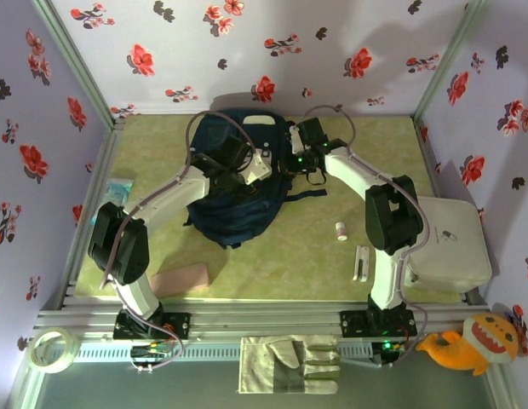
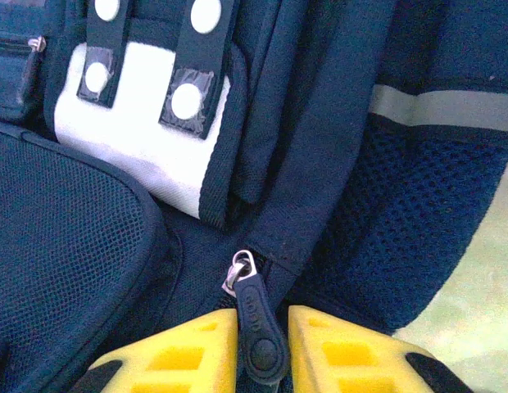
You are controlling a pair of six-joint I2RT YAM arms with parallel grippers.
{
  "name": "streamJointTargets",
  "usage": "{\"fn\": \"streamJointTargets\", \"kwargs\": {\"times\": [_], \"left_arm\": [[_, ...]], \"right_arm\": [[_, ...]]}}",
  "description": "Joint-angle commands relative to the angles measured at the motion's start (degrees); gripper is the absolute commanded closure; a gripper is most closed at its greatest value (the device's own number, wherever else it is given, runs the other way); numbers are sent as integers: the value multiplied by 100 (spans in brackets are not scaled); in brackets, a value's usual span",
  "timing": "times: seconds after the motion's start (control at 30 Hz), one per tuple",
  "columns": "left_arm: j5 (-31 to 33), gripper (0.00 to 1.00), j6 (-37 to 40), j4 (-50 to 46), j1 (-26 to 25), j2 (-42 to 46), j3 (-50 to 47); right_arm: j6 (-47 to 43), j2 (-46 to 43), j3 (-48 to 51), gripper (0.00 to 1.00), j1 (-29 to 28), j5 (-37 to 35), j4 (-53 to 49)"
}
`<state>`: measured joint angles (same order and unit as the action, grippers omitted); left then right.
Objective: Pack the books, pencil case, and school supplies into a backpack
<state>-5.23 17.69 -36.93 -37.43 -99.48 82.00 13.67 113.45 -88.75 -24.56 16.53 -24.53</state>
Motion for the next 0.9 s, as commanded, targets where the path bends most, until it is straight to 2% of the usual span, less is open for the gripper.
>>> {"fn": "streamJointTargets", "kwargs": {"times": [0.0,0.2,0.5,0.63,0.87], "left_arm": [[-225,97,-206,17,25,34,110],[-225,97,-201,17,25,42,115],[-205,97,-188,29,25,-58,97],[-127,97,-279,126,26,-154,106],[-109,97,-384,296,21,-284,124]], "right_arm": [[-127,201,-145,76,-37,152,-125],[-150,352,-351,79,-34,194,-205],[-242,64,-346,100,-32,-15,-375],[-212,-204,-133,100,-49,79,-419],[44,-842,795,100,-132,479,-29]]}}
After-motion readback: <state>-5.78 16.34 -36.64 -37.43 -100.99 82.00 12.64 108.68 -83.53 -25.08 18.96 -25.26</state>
